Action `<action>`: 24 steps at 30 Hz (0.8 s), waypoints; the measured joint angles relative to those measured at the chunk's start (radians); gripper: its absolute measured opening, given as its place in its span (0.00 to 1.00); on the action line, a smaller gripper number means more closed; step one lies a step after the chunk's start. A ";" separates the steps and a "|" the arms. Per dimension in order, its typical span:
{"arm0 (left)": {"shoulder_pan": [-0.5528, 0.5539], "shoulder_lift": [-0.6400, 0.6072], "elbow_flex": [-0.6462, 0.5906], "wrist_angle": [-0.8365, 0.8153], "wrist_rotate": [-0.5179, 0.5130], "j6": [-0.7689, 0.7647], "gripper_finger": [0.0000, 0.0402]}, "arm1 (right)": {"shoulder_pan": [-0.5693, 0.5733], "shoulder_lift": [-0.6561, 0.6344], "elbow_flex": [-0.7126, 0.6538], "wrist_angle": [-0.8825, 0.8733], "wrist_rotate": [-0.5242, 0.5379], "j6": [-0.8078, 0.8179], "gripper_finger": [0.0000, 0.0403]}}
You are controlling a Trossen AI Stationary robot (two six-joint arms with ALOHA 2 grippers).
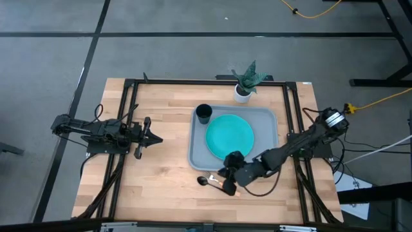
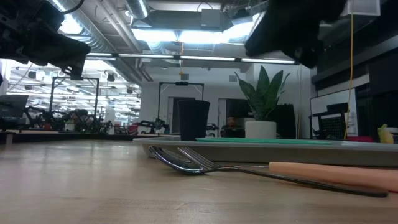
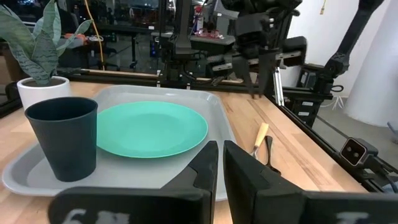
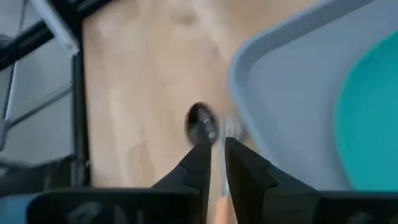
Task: Pick and place plate/cup/fork/spoon on tray
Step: Put the orange fork on the grey tray to the right of the blue plate
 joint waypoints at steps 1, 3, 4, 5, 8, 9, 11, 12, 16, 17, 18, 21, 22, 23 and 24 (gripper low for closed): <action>0.000 0.000 0.000 0.000 0.000 0.000 0.05 | -0.006 0.011 0.026 -0.014 -0.035 0.003 0.13; 0.000 0.000 0.000 0.000 0.000 0.000 0.05 | -0.013 0.028 0.077 -0.057 -0.071 0.036 0.13; 0.000 0.000 0.000 0.000 0.000 0.000 0.05 | -0.015 0.039 0.104 -0.089 -0.070 0.053 0.13; 0.000 0.000 0.000 0.000 0.000 0.000 0.05 | -0.016 0.052 0.128 -0.126 -0.058 0.064 0.13; 0.000 0.000 0.000 0.000 -0.001 0.000 0.05 | -0.015 0.083 0.192 -0.239 0.062 0.096 0.13; 0.000 0.000 0.000 0.000 -0.001 0.000 0.05 | -0.016 0.089 0.208 -0.258 0.089 0.100 0.13; 0.000 0.000 0.000 0.000 0.000 0.000 0.05 | -0.017 0.099 0.227 -0.309 0.092 0.099 0.13; 0.000 0.000 0.000 0.000 0.000 0.000 0.05 | -0.017 0.107 0.235 -0.316 0.091 0.100 0.13; 0.000 0.000 0.000 0.000 0.001 0.000 0.05 | -0.017 0.138 0.237 -0.348 0.050 0.164 0.13; 0.000 0.000 0.000 0.000 0.000 0.000 0.05 | -0.020 0.147 0.236 -0.354 0.016 0.194 0.13; 0.000 0.000 0.000 0.000 0.001 0.000 0.05 | -0.024 0.155 0.235 -0.365 -0.019 0.224 0.13; 0.000 0.000 0.000 0.000 0.000 0.000 0.05 | -0.039 0.180 0.235 -0.395 -0.106 0.294 0.13; 0.000 0.000 0.000 0.000 0.000 0.000 0.05 | -0.043 0.186 0.234 -0.405 -0.117 0.312 0.13; 0.000 0.000 0.000 0.000 0.001 0.000 0.05 | -0.046 0.190 0.234 -0.403 -0.120 0.317 0.13; 0.000 0.000 0.000 0.000 0.001 0.000 0.05 | -0.047 0.192 0.234 -0.400 -0.120 0.317 0.13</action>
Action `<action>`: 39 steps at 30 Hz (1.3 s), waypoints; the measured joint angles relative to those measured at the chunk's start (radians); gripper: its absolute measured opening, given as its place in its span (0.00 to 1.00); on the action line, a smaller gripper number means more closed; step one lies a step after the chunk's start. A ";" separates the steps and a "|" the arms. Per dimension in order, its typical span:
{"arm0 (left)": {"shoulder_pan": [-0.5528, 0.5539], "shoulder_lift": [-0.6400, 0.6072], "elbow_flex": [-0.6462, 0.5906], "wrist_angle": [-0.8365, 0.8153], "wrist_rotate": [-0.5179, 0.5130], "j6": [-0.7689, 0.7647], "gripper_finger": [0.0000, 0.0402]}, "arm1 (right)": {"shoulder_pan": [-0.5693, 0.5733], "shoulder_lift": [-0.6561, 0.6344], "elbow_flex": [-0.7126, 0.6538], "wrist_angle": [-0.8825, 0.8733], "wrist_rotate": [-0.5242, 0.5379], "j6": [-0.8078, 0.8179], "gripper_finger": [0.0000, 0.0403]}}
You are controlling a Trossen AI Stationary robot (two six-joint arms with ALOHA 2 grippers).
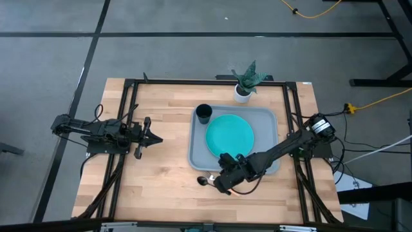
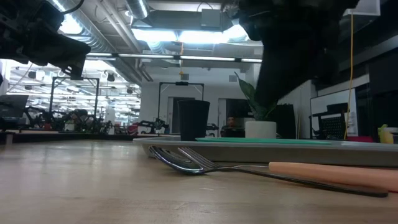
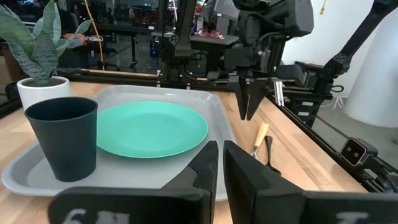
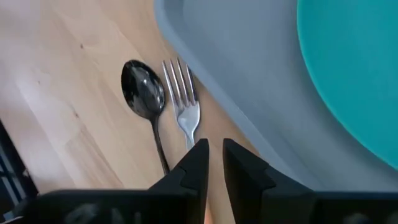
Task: Pick and place plate/cup/fork/spoon on tray
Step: Put the orange fork on the grey tray to the right of the blue plate
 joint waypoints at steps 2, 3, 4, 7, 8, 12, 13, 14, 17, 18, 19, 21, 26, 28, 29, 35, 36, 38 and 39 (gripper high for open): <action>0.000 0.000 0.000 0.000 0.000 0.000 0.05 | 0.000 0.001 0.000 0.016 0.009 -0.012 0.13; 0.000 0.000 0.000 0.000 0.000 0.000 0.05 | 0.001 0.001 0.000 0.020 0.021 -0.026 0.13; 0.000 0.000 0.000 0.000 0.000 0.000 0.05 | 0.005 0.001 0.000 0.020 0.032 -0.030 0.13; 0.000 0.000 0.000 0.000 0.000 0.000 0.05 | 0.015 0.001 0.000 0.020 0.044 -0.030 0.13; 0.000 0.000 0.000 0.000 0.000 0.000 0.05 | 0.019 0.002 0.000 0.020 0.045 -0.030 0.13; 0.000 0.000 0.000 0.000 0.000 0.000 0.05 | 0.034 0.014 0.001 0.036 0.053 -0.028 0.13; 0.000 0.000 0.000 0.000 0.000 0.000 0.05 | 0.038 0.015 0.008 0.038 0.054 -0.028 0.13; 0.000 0.000 0.000 0.000 -0.001 0.000 0.05 | 0.043 0.016 0.015 0.037 0.059 -0.031 0.13; 0.000 0.000 0.000 0.000 -0.001 0.000 0.05 | 0.055 0.016 0.049 0.016 0.091 -0.045 0.13; 0.000 0.000 0.000 0.000 -0.001 0.000 0.05 | 0.059 0.016 0.066 -0.004 0.106 -0.061 0.13; 0.000 0.000 0.000 0.000 -0.001 0.000 0.05 | 0.064 0.016 0.083 -0.028 0.122 -0.077 0.13; 0.000 0.000 0.000 0.000 -0.001 0.000 0.05 | 0.070 0.020 0.106 -0.054 0.134 -0.087 0.13; 0.000 0.000 0.000 0.000 -0.001 0.000 0.05 | 0.077 0.094 0.163 -0.114 0.098 -0.087 0.13; 0.000 0.000 0.000 0.000 -0.001 0.000 0.05 | 0.077 0.130 0.195 -0.158 0.061 -0.087 0.13; 0.000 0.000 0.000 0.000 -0.001 0.000 0.05 | 0.077 0.145 0.209 -0.175 0.031 -0.087 0.13; 0.000 0.000 0.000 0.000 -0.001 0.000 0.05 | 0.076 0.173 0.230 -0.198 -0.047 -0.087 0.13; 0.000 0.000 0.000 0.000 -0.001 0.000 0.05 | 0.076 0.173 0.231 -0.196 -0.043 -0.087 0.13; 0.000 0.000 0.000 0.000 -0.001 0.000 0.05 | 0.076 0.173 0.231 -0.213 -0.027 -0.088 0.13; 0.000 0.000 0.000 0.000 -0.001 0.000 0.05 | 0.077 0.173 0.231 -0.225 -0.025 -0.087 0.13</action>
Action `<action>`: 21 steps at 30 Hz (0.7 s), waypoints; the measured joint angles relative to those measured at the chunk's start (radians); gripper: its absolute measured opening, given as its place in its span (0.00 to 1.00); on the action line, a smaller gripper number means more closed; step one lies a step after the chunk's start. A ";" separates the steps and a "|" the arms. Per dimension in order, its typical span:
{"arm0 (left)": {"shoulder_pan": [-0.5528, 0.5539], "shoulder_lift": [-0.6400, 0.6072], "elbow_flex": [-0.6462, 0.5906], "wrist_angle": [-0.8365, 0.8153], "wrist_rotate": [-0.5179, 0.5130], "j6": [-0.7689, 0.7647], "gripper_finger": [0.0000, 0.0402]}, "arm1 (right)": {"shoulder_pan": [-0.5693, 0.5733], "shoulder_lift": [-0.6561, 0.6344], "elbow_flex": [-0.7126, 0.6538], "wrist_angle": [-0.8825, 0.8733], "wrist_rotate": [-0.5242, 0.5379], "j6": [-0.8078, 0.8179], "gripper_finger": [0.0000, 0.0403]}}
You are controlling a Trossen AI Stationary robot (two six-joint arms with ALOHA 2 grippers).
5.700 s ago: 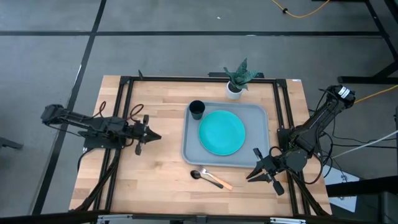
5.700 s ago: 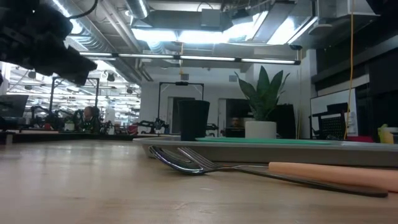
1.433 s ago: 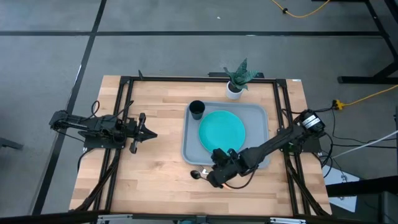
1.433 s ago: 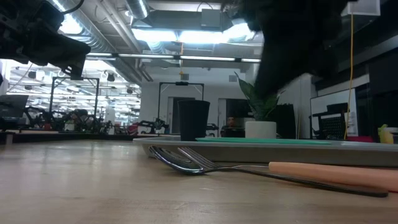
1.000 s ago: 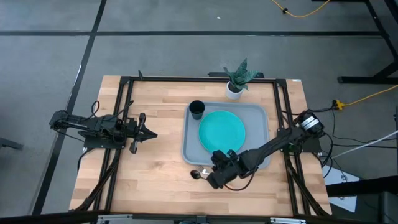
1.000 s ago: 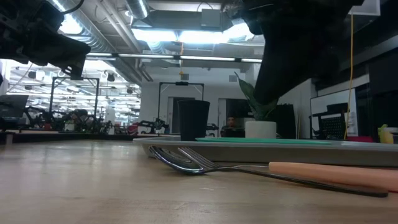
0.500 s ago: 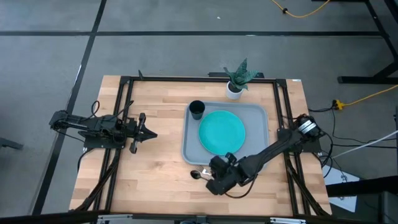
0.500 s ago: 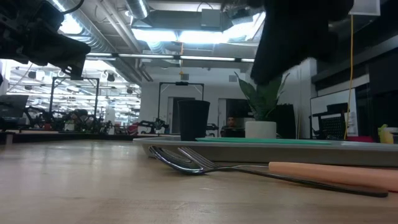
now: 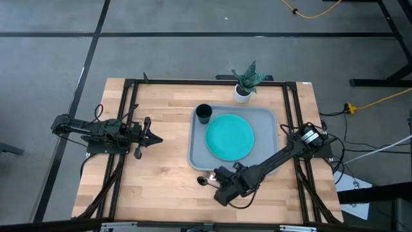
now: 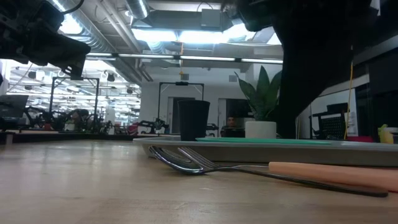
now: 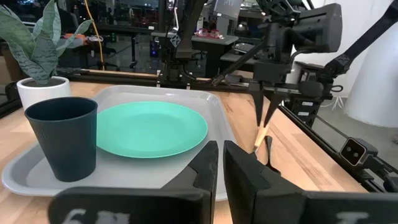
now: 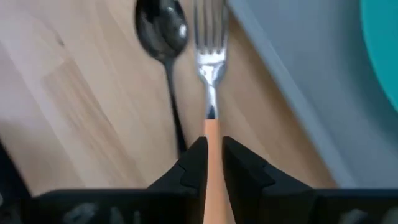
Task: Pick and place plate/cup/fork/spoon on tray
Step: Put the orange fork on the grey tray to the right of the blue plate
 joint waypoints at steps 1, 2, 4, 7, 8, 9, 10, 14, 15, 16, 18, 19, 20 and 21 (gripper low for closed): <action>0.000 0.000 0.000 0.000 0.000 0.000 0.05 | 0.000 0.000 0.000 -0.011 -0.002 0.002 0.13; 0.000 0.000 0.000 0.000 0.000 0.000 0.05 | 0.000 0.000 -0.002 -0.019 -0.006 0.006 0.13; 0.000 0.000 0.000 0.000 0.000 0.000 0.05 | 0.000 0.000 -0.004 -0.028 -0.008 0.007 0.13; 0.000 0.000 0.000 0.000 0.000 0.000 0.05 | 0.000 0.000 -0.004 -0.041 0.014 -0.028 0.13; 0.000 0.000 0.000 0.000 0.000 0.000 0.05 | 0.000 0.000 -0.004 -0.050 0.027 -0.047 0.13; 0.000 0.000 0.000 0.000 0.000 0.000 0.05 | 0.000 0.000 -0.004 -0.054 0.037 -0.053 0.13; 0.000 0.000 0.000 0.000 0.000 0.000 0.05 | 0.000 0.000 -0.004 -0.054 0.045 -0.053 0.13; 0.000 0.000 0.000 0.000 0.000 0.000 0.05 | 0.000 0.000 -0.005 -0.071 0.051 -0.034 0.13; 0.000 0.000 0.000 0.000 0.000 0.000 0.05 | 0.000 0.000 -0.005 -0.075 0.052 -0.015 0.13; 0.000 0.000 0.000 0.000 0.000 0.000 0.05 | 0.000 0.000 -0.005 -0.079 0.052 0.002 0.13; 0.000 0.000 0.000 0.000 0.000 0.000 0.05 | 0.002 0.000 -0.005 -0.079 0.052 0.014 0.14; 0.000 0.000 0.000 0.000 0.000 0.000 0.05 | 0.004 0.000 -0.005 -0.079 0.052 0.035 0.14; 0.000 0.000 0.000 0.000 0.000 0.000 0.05 | 0.007 0.000 -0.005 -0.080 0.055 0.059 0.16; 0.000 0.000 0.000 0.000 0.000 0.000 0.05 | 0.010 0.000 -0.005 -0.081 0.055 0.075 0.17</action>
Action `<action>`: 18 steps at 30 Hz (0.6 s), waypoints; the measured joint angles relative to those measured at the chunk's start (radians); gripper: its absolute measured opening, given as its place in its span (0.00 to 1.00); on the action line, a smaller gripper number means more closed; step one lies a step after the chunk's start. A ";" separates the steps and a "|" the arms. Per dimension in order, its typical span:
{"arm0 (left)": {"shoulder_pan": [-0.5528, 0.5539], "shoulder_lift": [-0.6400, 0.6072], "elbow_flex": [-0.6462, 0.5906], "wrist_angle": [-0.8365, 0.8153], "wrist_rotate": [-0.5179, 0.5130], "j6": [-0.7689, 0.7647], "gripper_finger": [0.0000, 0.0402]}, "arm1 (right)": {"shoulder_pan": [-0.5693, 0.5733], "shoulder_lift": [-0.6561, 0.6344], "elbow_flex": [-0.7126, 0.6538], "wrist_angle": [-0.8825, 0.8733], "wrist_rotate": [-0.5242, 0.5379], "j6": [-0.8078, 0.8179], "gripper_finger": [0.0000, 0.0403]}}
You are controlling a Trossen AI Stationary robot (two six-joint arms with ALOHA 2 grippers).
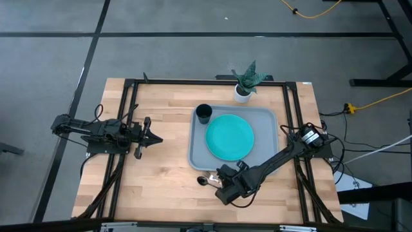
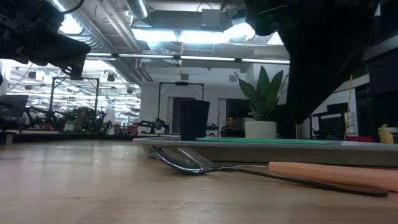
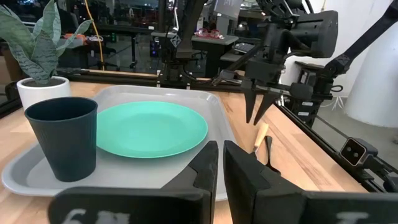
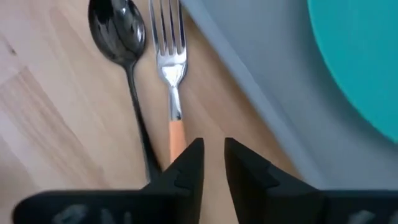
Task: Pick and place plate/cup/fork/spoon on tray
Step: Put the orange fork on the grey tray to the right of the blue plate
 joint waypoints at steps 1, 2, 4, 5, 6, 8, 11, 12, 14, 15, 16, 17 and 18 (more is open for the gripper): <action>0.000 0.000 0.000 0.000 0.000 0.000 0.05 | 0.005 0.000 0.000 -0.001 0.000 0.014 0.19; 0.000 0.000 0.000 0.000 0.000 0.000 0.05 | 0.012 0.000 0.006 -0.016 0.000 0.033 0.20; 0.000 0.000 0.000 0.000 0.000 0.000 0.05 | 0.024 0.000 0.028 -0.052 0.012 0.053 0.23; 0.000 0.000 0.000 0.000 0.000 0.000 0.05 | 0.030 0.000 0.041 -0.060 0.019 0.062 0.25; 0.000 0.000 0.000 0.000 0.000 0.000 0.05 | 0.036 -0.001 0.051 -0.069 0.022 0.068 0.26; 0.000 0.000 0.000 0.000 0.000 0.000 0.05 | 0.044 -0.001 0.063 -0.082 0.023 0.092 0.29; 0.000 0.000 0.000 0.000 0.000 0.000 0.05 | 0.050 0.002 0.064 -0.083 0.002 0.117 0.30; 0.000 0.000 0.000 0.000 0.000 0.000 0.05 | 0.050 0.008 0.065 -0.080 -0.010 0.116 0.30; 0.000 0.000 0.000 0.000 0.000 0.000 0.05 | 0.050 0.028 0.065 -0.076 -0.019 0.093 0.30; 0.000 0.000 0.000 0.000 0.000 0.000 0.05 | 0.050 0.041 0.065 -0.067 -0.026 0.074 0.30; 0.000 0.000 0.000 0.000 0.000 0.000 0.05 | 0.050 0.054 0.065 -0.058 -0.027 0.040 0.30; 0.000 0.000 0.000 0.000 0.000 0.000 0.05 | 0.050 0.067 0.065 -0.047 -0.026 0.005 0.30; 0.000 0.000 0.000 0.000 0.000 0.000 0.05 | 0.050 0.076 0.065 -0.033 -0.025 -0.032 0.30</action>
